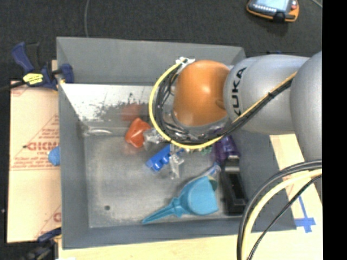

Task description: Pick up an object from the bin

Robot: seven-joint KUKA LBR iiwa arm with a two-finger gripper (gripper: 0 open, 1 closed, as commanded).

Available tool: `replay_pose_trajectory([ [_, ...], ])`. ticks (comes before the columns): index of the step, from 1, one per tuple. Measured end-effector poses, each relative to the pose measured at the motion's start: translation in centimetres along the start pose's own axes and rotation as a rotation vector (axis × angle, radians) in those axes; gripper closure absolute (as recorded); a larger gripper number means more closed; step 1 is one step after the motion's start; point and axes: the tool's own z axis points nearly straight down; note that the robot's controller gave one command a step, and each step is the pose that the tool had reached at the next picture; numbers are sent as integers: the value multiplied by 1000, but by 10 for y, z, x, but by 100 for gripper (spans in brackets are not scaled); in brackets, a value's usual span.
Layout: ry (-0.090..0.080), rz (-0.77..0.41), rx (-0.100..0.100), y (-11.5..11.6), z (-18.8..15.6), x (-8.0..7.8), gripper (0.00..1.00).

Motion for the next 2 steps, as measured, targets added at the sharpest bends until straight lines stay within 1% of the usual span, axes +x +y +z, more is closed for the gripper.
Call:
replay_pose_trajectory([
  [1,-9,-291,4,-20,29,-9,0],
  [2,-5,22,0,-27,30,-1,100],
])
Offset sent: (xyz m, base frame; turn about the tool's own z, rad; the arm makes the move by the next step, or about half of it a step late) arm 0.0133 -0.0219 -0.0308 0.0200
